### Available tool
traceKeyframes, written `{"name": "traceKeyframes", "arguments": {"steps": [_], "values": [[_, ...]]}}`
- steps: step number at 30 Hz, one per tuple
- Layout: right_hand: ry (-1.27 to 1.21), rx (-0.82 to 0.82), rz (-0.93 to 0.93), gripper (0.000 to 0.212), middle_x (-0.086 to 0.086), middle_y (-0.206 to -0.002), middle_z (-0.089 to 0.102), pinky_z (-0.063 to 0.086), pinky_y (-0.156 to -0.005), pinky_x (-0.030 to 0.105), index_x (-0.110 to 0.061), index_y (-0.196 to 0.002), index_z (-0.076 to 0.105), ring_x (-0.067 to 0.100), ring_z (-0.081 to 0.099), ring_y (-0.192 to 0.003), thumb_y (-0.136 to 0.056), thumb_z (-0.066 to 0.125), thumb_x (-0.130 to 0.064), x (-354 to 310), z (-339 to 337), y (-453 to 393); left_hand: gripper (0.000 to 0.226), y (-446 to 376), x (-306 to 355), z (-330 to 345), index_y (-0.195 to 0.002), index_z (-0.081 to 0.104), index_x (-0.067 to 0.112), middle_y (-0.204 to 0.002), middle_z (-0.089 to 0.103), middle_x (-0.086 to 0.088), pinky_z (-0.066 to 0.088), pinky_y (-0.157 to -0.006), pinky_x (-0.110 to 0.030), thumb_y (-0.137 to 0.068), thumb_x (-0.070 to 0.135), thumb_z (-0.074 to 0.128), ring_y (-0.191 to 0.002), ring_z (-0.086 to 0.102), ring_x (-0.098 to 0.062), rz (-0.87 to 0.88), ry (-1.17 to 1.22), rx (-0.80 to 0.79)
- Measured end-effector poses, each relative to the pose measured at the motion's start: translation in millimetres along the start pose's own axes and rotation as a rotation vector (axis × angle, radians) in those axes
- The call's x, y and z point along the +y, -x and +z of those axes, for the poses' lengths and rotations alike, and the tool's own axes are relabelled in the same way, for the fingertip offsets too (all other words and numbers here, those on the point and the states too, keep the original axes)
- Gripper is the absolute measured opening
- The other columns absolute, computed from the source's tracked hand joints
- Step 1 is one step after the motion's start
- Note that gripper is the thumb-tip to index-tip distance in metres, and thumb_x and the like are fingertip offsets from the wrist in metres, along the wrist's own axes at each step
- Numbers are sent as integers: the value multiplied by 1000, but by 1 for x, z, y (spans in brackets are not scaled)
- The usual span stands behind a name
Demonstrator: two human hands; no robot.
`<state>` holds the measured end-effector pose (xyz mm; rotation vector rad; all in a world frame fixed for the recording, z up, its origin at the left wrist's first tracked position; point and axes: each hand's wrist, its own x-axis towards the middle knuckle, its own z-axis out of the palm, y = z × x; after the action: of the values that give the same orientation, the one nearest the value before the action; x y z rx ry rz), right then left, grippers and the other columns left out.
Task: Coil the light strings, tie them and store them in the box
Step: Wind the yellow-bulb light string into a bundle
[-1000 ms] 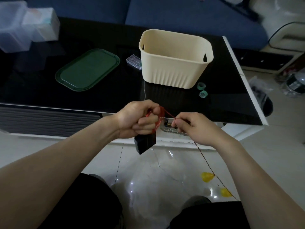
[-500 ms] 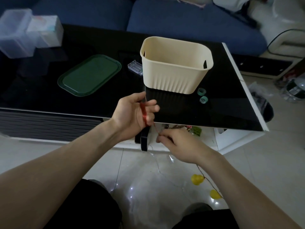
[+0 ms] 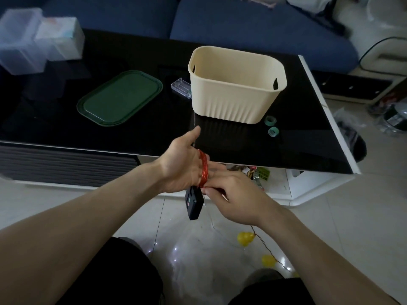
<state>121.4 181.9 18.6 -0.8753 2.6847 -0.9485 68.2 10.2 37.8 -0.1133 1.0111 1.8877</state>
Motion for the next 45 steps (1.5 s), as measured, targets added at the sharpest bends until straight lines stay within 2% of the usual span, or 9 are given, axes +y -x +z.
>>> {"name": "traceKeyframes", "arguments": {"steps": [6, 12, 18, 24, 30, 33, 39, 42, 45], "values": [[67, 175, -79, 21, -11, -63, 55, 48, -56, 35, -14, -65, 69, 11, 52, -58, -85, 62, -16, 2, 3, 1, 74, 4, -3, 10, -125, 52, -10, -110, 67, -23, 51, -95, -39, -101, 55, 25, -103, 64, -35, -90, -360, 4], [-32, 89, 67, 24, -9, -65, 65, 47, -56, 19, -20, -74, 75, 6, 59, -61, -75, 84, -42, -1, -7, 0, 80, 6, -9, 6, -119, 52, -9, -106, 56, -27, 54, -70, -31, -98, 63, 22, -87, 64, -35, -249, -532, -84], [-220, -92, 300, 28, -9, -68, 62, 42, -54, 16, -21, -76, 73, 0, 55, -59, -69, 90, -42, 4, -24, -2, 78, 4, -10, 6, -113, 53, -3, -97, 63, -29, 24, -37, -20, -97, 66, 18, -38, 35, -11, -257, -704, -117], [-47, -116, 403, 27, -11, -92, 55, 47, -69, 26, -27, -80, 62, 5, 56, -80, -80, 79, -48, 22, -34, 4, 76, 3, -10, 1, -120, 56, -11, -76, 64, -16, 18, -37, -20, -98, 58, 30, -31, 28, -6, -364, -724, -23], [-184, 111, 530, 29, -1, -66, 72, 45, -56, 24, -20, -80, 47, 10, 72, -67, -99, 61, -38, 33, -47, 8, 52, 6, -12, -1, -113, 65, -5, -67, 61, -11, 15, -39, -22, -104, 39, 39, -33, 30, -5, -436, -783, -103], [-177, 105, 488, 21, -1, -72, 72, 51, -59, 28, -23, -83, 56, 9, 72, -70, -94, 69, -36, 35, -47, 7, 42, 6, -14, 0, -114, 65, -6, -60, 59, -8, 14, -44, -27, -106, 26, 39, -32, 31, -6, -390, -840, -98], [-296, -329, 466, 29, -4, -106, 74, 57, -95, 35, -22, -110, 69, 10, 70, -100, -87, 70, -5, 31, -35, 6, 42, 6, -8, 4, -111, 61, -14, -46, 52, -4, 13, -38, -23, -104, 19, 36, -27, 26, -5, -76, -511, -17], [-294, -341, 484, 7, -4, -101, 77, 54, -95, 34, -22, -99, 71, 9, 71, -98, -96, 66, -24, 28, -32, 6, 40, 3, -4, 5, -108, 62, -9, -47, 51, -4, 11, -38, -22, -104, 19, 34, -26, 24, -6, 91, -310, 70], [-245, -283, 564, 35, -4, -75, 76, 53, -90, 36, -21, -89, 67, 10, 71, -81, -106, 43, -40, 30, -34, 6, 40, 3, -2, 4, -110, 60, -7, -49, 51, -4, 15, -35, -19, -104, 21, 32, -27, 24, -6, 155, -247, 120]]}}
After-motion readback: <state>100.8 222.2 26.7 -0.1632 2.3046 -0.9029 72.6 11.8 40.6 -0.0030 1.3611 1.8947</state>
